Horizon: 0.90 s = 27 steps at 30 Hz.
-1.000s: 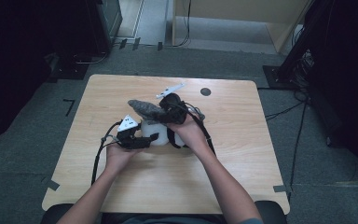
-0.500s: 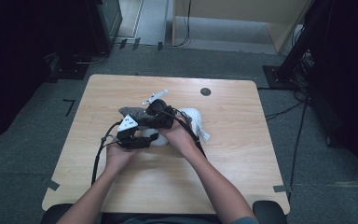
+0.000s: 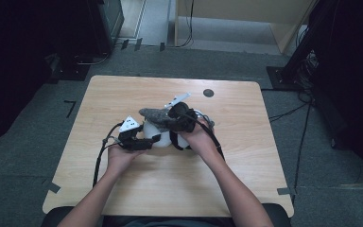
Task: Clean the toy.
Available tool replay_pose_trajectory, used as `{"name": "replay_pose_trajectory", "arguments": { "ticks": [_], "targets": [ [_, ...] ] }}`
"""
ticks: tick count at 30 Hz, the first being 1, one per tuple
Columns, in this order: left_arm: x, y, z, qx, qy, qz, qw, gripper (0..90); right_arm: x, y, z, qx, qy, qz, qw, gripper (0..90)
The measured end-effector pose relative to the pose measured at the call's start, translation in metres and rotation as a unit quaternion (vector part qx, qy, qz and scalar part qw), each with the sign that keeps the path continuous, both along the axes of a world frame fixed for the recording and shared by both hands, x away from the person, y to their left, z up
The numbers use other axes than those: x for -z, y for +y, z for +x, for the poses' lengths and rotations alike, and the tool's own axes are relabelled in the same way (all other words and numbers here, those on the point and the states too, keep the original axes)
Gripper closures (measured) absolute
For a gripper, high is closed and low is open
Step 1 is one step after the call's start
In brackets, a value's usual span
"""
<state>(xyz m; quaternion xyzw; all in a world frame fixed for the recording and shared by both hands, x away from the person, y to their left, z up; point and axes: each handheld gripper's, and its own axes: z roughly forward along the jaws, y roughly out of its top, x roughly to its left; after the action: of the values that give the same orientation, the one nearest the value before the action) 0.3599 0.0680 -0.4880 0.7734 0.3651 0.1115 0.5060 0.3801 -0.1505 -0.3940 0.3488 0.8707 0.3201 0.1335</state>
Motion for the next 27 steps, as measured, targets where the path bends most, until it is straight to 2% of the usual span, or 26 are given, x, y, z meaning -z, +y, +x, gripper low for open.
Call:
{"name": "replay_pose_trajectory", "arguments": {
  "ticks": [8,13,21,24,27],
  "targets": [
    [0.0,0.001,0.0,0.001,0.001,-0.003,1.0,22.9,-0.009,-0.046,-0.008,0.034,-0.001,0.019,0.9992,70.3],
    [0.001,0.001,0.001,0.001,0.001,-0.004,1.0,22.9,-0.01,-0.061,-0.009,0.046,0.001,0.032,0.9985,70.2],
    [0.001,0.002,0.001,0.0,0.001,-0.007,1.0,22.9,-0.012,-0.062,-0.009,0.046,0.0,0.034,0.9984,71.0],
    [0.002,0.002,0.0,0.001,-0.001,-0.01,0.9999,22.8,-0.019,-0.058,-0.009,0.048,-0.005,0.062,0.9969,71.4],
    [0.002,0.002,0.0,0.001,-0.003,-0.01,0.9999,22.8,-0.026,-0.05,-0.005,0.04,-0.015,0.077,0.9961,71.5]
  ]
}}
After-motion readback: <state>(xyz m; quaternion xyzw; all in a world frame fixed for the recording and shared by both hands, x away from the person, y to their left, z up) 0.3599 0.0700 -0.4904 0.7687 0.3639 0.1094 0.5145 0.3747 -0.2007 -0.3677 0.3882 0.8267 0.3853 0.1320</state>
